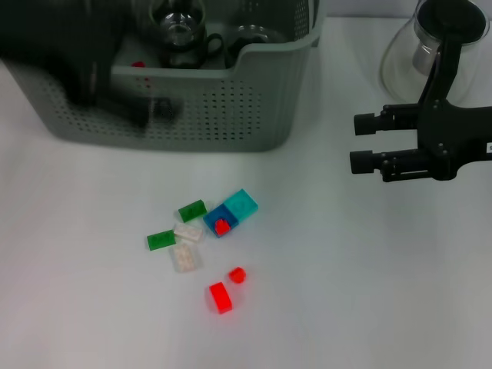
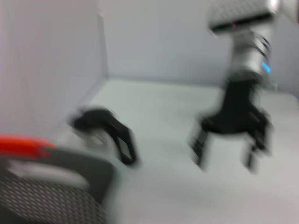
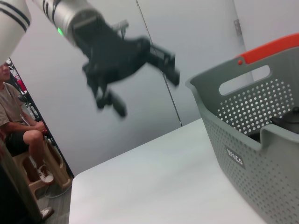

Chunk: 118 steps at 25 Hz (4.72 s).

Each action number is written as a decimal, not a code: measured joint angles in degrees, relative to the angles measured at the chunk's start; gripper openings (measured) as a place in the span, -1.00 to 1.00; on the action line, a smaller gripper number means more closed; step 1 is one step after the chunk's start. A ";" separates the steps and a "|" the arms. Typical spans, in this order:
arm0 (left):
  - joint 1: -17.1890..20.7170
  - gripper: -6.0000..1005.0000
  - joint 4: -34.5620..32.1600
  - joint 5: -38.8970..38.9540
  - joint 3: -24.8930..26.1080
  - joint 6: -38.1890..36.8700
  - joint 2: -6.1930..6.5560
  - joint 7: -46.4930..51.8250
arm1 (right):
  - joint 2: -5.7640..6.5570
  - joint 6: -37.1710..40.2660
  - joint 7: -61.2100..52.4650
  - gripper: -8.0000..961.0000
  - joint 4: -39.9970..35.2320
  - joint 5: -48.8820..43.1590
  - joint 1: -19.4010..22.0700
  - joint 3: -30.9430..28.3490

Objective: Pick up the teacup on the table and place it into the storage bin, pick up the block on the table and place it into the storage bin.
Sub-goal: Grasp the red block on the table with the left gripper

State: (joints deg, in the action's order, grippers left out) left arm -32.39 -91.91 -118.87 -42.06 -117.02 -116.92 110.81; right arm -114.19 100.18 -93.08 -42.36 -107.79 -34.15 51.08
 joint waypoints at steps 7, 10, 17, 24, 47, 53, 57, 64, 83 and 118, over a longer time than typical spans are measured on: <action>7.80 0.82 -5.03 -5.79 -11.78 0.72 -5.31 -3.22 | 0.11 -0.19 -0.55 0.62 0.05 -0.05 0.41 -0.52; 8.94 0.82 -8.11 -11.78 -18.32 1.81 -7.48 -2.37 | 0.11 -0.61 -0.58 0.62 0.99 -0.06 0.14 -0.61; 10.12 0.81 -7.63 -21.25 -37.48 5.28 -7.60 2.28 | -0.51 -2.03 -0.60 0.62 2.28 0.15 -0.26 -0.72; 8.10 0.81 -4.86 -24.53 -46.36 8.25 -7.46 2.15 | -0.84 -2.50 -0.53 0.62 2.28 0.40 -0.39 -0.81; 3.39 0.81 6.11 -29.05 -60.09 20.69 -7.71 22.29 | -0.15 -2.59 -0.42 0.62 2.28 0.32 -0.47 -2.38; 3.29 0.81 8.32 -29.40 -60.87 21.98 -7.71 23.91 | -0.15 -2.62 -0.11 0.62 2.29 0.34 -0.48 -2.39; 3.63 0.81 8.50 -29.45 -61.03 22.49 -7.78 24.75 | -0.15 -2.49 -0.05 0.62 2.28 0.31 -0.39 -2.40; 3.92 0.81 9.41 -30.53 -61.35 24.07 -7.80 26.23 | -0.15 -2.58 0.06 0.62 2.28 0.30 -0.24 -2.39; 4.59 0.79 9.34 -32.87 -64.57 26.20 -7.89 29.22 | 0.00 -2.66 0.09 0.62 2.28 0.13 -0.48 -2.93; 4.49 0.16 9.15 -35.44 -68.18 26.48 -7.89 31.00 | 0.02 -2.63 0.18 0.62 1.99 0.31 -0.47 -3.53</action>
State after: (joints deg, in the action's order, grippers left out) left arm -27.90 -82.77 -154.30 -110.24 -90.53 -124.81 141.80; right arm -114.17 97.55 -92.90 -40.37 -107.48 -34.63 47.55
